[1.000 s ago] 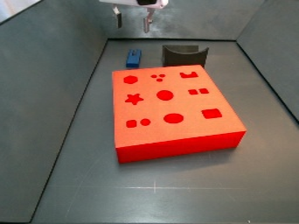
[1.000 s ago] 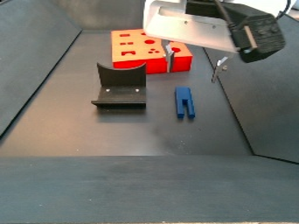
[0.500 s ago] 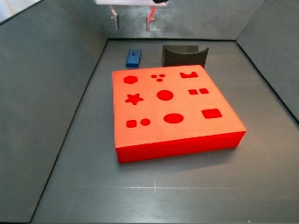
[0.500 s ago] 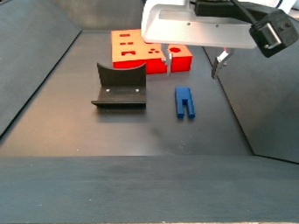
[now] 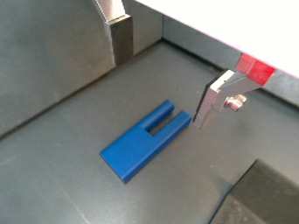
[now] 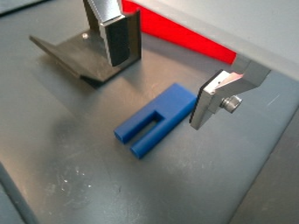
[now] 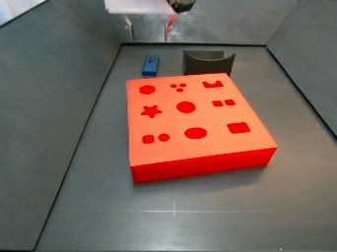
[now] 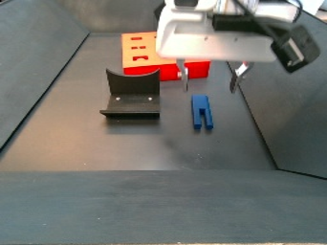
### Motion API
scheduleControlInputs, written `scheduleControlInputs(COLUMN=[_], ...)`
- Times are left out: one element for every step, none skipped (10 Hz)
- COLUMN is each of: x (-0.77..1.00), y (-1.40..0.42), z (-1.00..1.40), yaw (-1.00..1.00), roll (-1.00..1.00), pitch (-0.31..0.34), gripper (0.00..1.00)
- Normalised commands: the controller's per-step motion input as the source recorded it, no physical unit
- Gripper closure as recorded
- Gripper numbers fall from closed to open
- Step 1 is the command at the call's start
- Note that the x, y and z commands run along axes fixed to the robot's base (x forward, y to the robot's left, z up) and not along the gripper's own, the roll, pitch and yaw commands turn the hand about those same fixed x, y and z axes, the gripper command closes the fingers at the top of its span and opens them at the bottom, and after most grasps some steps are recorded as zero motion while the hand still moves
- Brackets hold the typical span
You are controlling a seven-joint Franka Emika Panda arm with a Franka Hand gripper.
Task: Pick up the square-circle object. Move up. Rotate the square-circle object. Place the square-circle object on the fixture. Regrasp the square-circle object. Move to above the board. Insert the square-circle object.
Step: Rotate the square-circle object, then move up.
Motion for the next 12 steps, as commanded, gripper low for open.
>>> scheduleControlInputs(x=[0.03,0.04,0.05,0.05,0.04,0.04,0.04,0.04,0.03,0.00,0.00,-0.01], y=[0.01,0.01,0.01,0.01,0.01,0.01,0.01,0.01,0.01,0.00,0.00,0.00], z=[-1.00,-1.00,-0.96,-0.84,-0.68,-0.56,-0.42,-0.35,-0.22,0.00,0.83,0.82], yaw=[-0.04,-0.03,-0.02,-0.01,-0.01,-0.01,0.00,0.00,0.00,0.00,0.00,0.00], roll=[-0.03,-0.05,-0.07,-0.08,-0.10,-0.10,-0.11,-0.12,-0.13,0.00,0.00,0.00], pitch=[-0.039,-0.038,-0.039,-0.044,-0.050,-0.055,-0.066,-0.069,-0.075,0.000,0.000,0.008], gripper=[0.00,0.00,0.00,0.00,0.00,0.00,0.00,0.00,0.00,1.00,1.00,1.00])
